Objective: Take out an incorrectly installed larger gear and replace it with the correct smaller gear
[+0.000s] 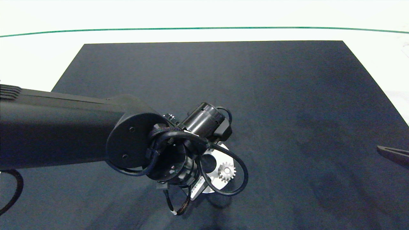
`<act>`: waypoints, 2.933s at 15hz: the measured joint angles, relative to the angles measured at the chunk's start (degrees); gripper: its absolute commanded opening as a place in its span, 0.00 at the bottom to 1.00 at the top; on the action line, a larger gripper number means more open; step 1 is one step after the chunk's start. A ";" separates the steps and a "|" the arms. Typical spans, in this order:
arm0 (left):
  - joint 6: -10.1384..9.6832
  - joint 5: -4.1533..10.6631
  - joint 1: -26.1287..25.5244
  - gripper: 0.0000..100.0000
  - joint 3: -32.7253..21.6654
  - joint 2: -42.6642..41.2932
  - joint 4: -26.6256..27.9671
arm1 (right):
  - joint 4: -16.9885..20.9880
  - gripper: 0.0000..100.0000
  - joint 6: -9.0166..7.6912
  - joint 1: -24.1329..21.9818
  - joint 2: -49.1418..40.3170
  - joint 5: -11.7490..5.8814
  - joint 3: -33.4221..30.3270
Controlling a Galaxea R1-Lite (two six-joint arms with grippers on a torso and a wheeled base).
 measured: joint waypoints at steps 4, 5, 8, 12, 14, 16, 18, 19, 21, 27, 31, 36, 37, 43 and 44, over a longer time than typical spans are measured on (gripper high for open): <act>0.11 0.05 0.05 0.53 -0.02 -0.06 0.00 | -0.05 1.00 -0.02 -0.02 0.00 0.00 0.18; 0.06 0.02 0.05 0.51 -0.02 -0.11 0.00 | -0.05 1.00 -0.02 -0.02 0.00 0.00 0.18; 0.09 0.05 0.02 0.45 -0.05 -0.22 0.06 | -0.05 1.00 -0.02 -0.02 0.00 0.00 0.18; -0.02 0.02 -0.05 0.36 -0.07 -0.59 0.55 | -0.05 1.00 -0.02 -0.02 0.00 0.00 0.18; -0.22 0.00 -0.06 0.34 -0.44 -0.83 0.69 | -0.05 1.00 -0.02 -0.02 0.00 -0.02 0.18; -0.22 -0.04 -0.05 0.34 -0.60 -1.68 0.78 | -0.02 1.00 -0.02 -0.02 0.01 0.00 0.18; -0.24 -0.01 0.00 0.34 -0.71 -2.97 1.40 | -0.05 1.00 0.00 -0.02 0.01 -0.02 0.18; -0.24 0.00 0.11 0.34 -0.74 -3.58 1.99 | -0.02 1.00 0.00 -0.02 0.01 0.00 0.18; -0.33 0.02 0.52 0.34 -0.74 -5.05 2.93 | -0.02 1.00 0.00 -0.02 0.00 0.00 0.18; -1.43 0.05 4.41 0.34 2.01 -10.17 7.20 | -0.02 1.00 0.00 -0.02 -0.22 0.00 0.21; -1.37 0.10 8.90 0.34 7.42 -11.50 4.30 | -0.05 1.00 0.00 -0.02 -0.24 -0.02 0.29; -1.06 0.07 12.35 0.34 11.91 -11.22 -1.49 | -0.09 1.00 0.00 0.00 -0.21 0.00 0.29; -0.99 0.05 12.74 0.34 12.46 -11.13 -1.65 | -0.07 1.00 0.00 0.00 -0.21 0.00 0.29; -0.10 0.05 13.48 1.00 13.20 -11.08 -1.93 | -0.07 1.00 -0.02 -0.02 -0.21 0.00 0.29; -0.10 0.05 13.42 1.00 13.20 -11.06 -1.95 | -0.09 1.00 0.00 -0.02 -0.22 0.00 0.29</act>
